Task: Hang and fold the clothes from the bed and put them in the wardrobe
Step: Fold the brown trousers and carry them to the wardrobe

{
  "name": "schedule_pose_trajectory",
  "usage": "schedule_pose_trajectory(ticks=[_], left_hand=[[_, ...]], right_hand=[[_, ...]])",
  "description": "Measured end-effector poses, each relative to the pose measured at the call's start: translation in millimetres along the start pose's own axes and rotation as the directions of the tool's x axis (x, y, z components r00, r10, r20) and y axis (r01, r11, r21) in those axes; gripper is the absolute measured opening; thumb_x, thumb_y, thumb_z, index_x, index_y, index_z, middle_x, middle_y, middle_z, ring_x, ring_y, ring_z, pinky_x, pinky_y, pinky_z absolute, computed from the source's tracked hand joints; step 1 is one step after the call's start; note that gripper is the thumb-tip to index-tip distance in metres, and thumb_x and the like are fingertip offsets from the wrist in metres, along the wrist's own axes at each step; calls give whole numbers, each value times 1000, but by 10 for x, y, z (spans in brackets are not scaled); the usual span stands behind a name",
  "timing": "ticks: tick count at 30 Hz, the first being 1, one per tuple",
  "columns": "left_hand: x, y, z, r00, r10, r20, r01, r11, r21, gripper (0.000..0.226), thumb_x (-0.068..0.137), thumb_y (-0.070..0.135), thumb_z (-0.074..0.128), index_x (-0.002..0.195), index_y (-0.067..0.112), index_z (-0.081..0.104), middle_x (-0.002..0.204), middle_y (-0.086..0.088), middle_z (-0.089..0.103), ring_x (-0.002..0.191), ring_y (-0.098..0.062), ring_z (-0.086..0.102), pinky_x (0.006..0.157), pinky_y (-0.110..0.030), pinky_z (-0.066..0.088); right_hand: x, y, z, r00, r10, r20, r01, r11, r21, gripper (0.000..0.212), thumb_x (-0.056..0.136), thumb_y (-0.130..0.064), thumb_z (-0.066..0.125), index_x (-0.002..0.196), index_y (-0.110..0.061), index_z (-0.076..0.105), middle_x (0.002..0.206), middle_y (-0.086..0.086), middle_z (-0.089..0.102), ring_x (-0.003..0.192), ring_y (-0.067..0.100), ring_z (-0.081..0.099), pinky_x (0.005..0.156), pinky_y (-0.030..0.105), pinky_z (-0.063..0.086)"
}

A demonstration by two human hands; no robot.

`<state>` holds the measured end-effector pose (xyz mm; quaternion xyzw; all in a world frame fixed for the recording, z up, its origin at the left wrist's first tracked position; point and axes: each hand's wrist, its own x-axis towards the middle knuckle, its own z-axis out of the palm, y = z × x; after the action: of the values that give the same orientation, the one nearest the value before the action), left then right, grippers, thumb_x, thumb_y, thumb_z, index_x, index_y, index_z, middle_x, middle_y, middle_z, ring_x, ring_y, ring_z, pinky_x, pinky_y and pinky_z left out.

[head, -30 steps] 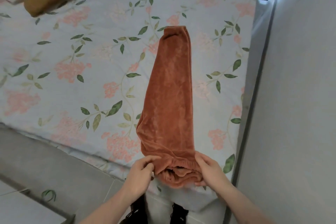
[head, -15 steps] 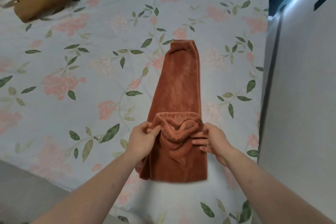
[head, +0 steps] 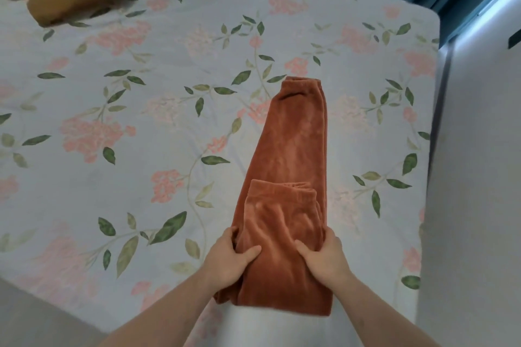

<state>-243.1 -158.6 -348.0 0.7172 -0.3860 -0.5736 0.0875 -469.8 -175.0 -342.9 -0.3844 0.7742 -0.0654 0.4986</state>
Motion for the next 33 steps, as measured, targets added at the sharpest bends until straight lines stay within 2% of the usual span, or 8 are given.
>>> schedule_pose_trajectory(ticks=[4, 8, 12, 14, 20, 24, 28, 33], left_hand=[[102, 157, 37, 992, 50, -112, -58, 996, -70, 96, 75, 50, 83, 153, 24, 33, 119, 14, 59, 103, -7, 60, 92, -24, 43], [305, 520, 135, 985, 58, -164, -83, 984, -156, 98, 75, 46, 83, 154, 20, 31, 139, 8, 56, 123, -14, 59, 109, -35, 45], [425, 838, 221, 946, 61, -320, -113, 982, -148, 32, 85, 17, 71, 115, 23, 62, 106, 11, 67, 106, -17, 66, 83, -23, 46], [446, 909, 234, 932, 61, -356, -132, 975, -177, 23, 84, 11, 66, 102, 26, 65, 96, 11, 68, 97, -14, 66, 75, -22, 45], [505, 714, 185, 911, -96, -400, 107, 994, 6, 72, 84, 51, 70, 143, 19, 45, 137, -5, 54, 121, -28, 57, 106, -43, 46], [565, 632, 226, 917, -212, -337, 196, 977, -81, 96, 77, 71, 65, 152, 19, 37, 150, -7, 47, 134, -32, 49, 114, -46, 39], [546, 561, 259, 953, -195, -232, 167, 976, -136, 61, 86, 68, 62, 116, 16, 66, 115, -1, 70, 101, -20, 67, 97, -38, 53], [529, 698, 334, 976, -26, -218, 3, 994, -107, 45, 94, 61, 55, 87, 23, 77, 86, 7, 77, 87, -13, 71, 75, -24, 52]], right_hand=[[111, -106, -62, 996, -20, -90, 23, 999, 33, 64, 86, -48, 74, 140, -23, 52, 127, -2, 66, 116, 22, 64, 101, 33, 47], [333, -217, -210, 999, -31, -15, 31, 999, -8, 44, 82, -57, 74, 114, -28, 65, 105, -8, 68, 100, 16, 65, 92, 31, 51], [520, -288, -349, 992, -114, -55, 111, 993, -48, 23, 87, -32, 73, 82, -13, 62, 73, -6, 61, 76, 17, 61, 70, 27, 48], [563, -282, -424, 984, -147, -99, 147, 989, -11, 23, 88, -25, 71, 76, -15, 54, 71, -6, 60, 72, 15, 58, 62, 23, 41], [709, -277, -496, 990, -141, -15, 138, 982, -128, 48, 89, -48, 70, 122, -19, 52, 105, -5, 60, 101, 22, 65, 79, 28, 41], [767, -215, -386, 998, -54, 27, 57, 994, -90, 47, 88, -50, 70, 120, -18, 58, 107, -1, 62, 110, 26, 64, 79, 27, 39], [797, -87, -309, 998, -52, 33, 52, 999, -11, 22, 93, -42, 63, 88, -21, 68, 93, 0, 70, 95, 27, 67, 78, 31, 47], [656, 2, -342, 967, -138, -216, 174, 972, 157, 21, 101, -32, 50, 87, -22, 62, 88, -2, 67, 84, 20, 62, 77, 37, 46]])
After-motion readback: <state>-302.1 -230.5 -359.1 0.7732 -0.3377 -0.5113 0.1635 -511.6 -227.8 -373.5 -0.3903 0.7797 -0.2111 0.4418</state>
